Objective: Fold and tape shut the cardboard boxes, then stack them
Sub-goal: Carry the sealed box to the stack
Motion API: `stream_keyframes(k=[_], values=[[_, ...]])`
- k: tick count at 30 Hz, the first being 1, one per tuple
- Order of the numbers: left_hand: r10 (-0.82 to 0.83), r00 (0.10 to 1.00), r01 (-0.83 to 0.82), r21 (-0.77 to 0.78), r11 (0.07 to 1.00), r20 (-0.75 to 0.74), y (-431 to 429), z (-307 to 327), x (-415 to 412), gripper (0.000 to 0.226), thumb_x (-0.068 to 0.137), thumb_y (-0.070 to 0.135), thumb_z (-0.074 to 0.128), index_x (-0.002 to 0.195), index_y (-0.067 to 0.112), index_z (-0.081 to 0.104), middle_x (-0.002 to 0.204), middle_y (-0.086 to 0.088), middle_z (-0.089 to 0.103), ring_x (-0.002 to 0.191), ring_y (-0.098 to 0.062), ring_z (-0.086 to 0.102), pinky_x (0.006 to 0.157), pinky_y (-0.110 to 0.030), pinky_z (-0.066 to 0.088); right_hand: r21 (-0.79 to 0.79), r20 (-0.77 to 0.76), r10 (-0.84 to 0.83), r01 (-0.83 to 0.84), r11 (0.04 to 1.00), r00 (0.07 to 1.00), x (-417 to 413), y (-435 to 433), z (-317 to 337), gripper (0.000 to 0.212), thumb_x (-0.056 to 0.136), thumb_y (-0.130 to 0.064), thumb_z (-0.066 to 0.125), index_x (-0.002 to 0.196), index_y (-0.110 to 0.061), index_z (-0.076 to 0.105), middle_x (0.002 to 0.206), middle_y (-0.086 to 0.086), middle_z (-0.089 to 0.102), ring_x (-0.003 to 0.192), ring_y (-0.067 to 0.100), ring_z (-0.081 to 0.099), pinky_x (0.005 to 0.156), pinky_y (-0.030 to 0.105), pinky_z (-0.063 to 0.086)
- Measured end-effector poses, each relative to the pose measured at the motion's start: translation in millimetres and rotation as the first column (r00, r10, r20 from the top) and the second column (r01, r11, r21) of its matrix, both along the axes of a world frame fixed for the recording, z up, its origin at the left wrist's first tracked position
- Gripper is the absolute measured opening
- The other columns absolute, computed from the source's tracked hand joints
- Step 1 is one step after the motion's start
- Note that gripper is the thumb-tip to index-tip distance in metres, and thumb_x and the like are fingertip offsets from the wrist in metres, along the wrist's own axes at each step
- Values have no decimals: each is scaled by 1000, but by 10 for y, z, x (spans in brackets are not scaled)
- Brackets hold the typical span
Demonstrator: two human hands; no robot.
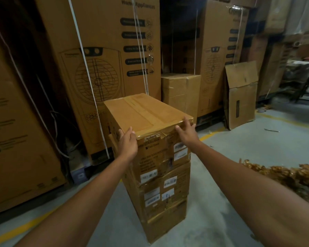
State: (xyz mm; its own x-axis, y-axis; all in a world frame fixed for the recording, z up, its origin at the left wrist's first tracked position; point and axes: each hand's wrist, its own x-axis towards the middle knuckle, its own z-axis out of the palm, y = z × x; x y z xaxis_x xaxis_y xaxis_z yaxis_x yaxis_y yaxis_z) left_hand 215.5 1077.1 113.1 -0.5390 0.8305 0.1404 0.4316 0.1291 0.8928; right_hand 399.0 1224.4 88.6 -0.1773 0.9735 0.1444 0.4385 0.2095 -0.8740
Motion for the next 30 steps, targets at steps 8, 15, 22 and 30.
stream_keyframes(k=[8,15,22,30], values=[[-168,983,167,-17,986,-69,-515,132,-15,57,106,45,32,158,26,21,167,-1,2,153,-23,6,120,-44,17,80,64,149,-154,985,987,-165,-882,109,77,99,-52,51,161,-32,8,167,14,6,151,36,18,116,47,27],[-114,787,188,60,980,-607,-1457,158,-168,64,105,45,36,160,24,11,167,2,-5,153,-12,-6,121,-34,11,213,-146,174,-141,967,974,-356,-1982,149,84,92,-64,51,159,-34,11,163,0,30,147,25,31,117,52,33],[-21,723,142,119,983,-691,-2842,103,-215,59,106,40,35,159,24,14,166,7,-3,152,-6,-6,121,-33,14,299,-255,260,-180,937,931,-187,-3317,235,71,97,-50,56,157,-28,24,159,4,36,143,21,38,113,50,39],[116,680,36,191,981,-724,-4912,105,265,55,106,33,37,158,19,23,166,6,4,152,-5,-2,117,-24,12,421,-202,395,-285,861,896,236,-5186,381,61,98,-44,57,152,-23,37,151,2,46,134,17,48,100,31,44]])
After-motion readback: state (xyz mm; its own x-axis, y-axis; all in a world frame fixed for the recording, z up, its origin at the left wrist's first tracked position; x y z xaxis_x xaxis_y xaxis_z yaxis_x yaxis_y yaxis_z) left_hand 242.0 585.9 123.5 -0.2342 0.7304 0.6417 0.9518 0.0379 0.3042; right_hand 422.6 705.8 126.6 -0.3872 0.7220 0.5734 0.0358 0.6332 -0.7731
